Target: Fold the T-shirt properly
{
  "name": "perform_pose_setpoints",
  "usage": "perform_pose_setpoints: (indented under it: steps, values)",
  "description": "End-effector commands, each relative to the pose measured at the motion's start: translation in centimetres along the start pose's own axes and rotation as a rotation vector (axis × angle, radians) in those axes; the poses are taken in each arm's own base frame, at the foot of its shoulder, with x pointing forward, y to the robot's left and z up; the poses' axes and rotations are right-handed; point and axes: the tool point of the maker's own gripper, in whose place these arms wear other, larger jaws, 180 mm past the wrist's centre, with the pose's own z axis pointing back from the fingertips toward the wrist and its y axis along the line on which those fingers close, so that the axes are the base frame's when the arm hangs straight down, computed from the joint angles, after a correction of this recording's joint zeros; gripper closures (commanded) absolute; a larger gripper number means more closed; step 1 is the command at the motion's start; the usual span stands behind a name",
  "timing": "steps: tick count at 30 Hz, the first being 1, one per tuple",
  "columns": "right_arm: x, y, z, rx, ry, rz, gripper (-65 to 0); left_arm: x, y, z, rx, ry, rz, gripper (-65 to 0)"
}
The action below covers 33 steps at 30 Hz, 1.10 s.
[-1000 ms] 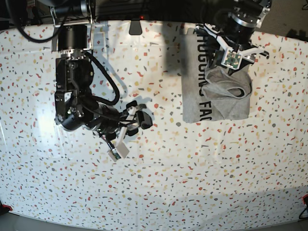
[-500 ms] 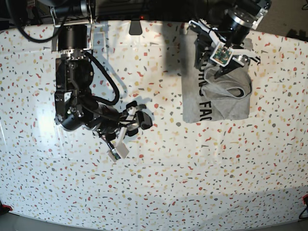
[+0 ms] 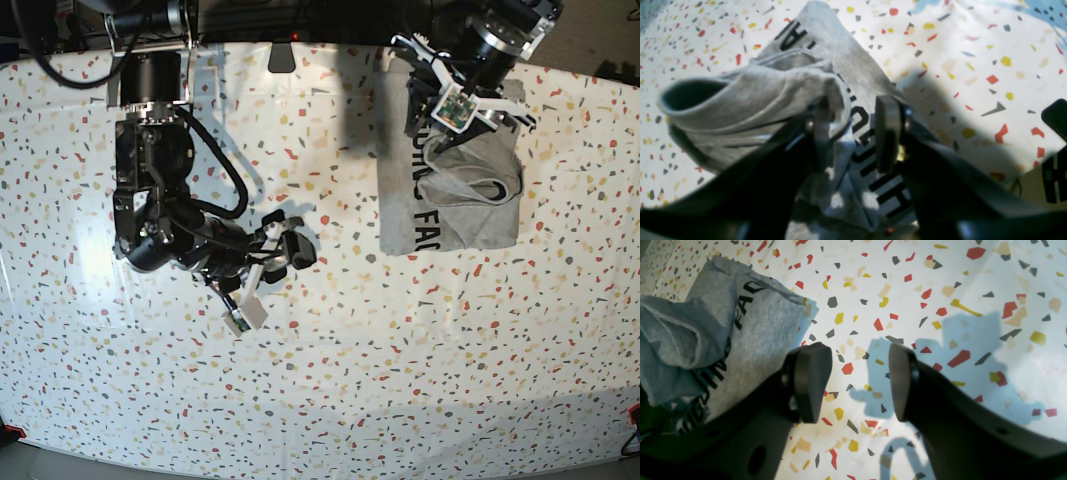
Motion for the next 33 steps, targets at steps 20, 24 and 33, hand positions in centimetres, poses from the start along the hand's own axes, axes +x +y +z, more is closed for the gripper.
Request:
perform_pose_setpoints:
  steps: [20,24,33]
  values:
    - [1.7,0.3,0.6,0.028,-0.042,0.018,-31.6,-1.6,5.7,2.9,0.282,0.092,-0.018,0.0]
    - [1.5,-0.1,0.8,0.020,-0.035,0.022,-31.6,-4.2,8.3,5.3,0.378,0.176,-0.020,0.0]
    - [1.2,-0.4,1.0,0.011,-0.020,0.026,-31.7,-7.2,10.7,8.1,0.455,0.308,-0.028,0.0]
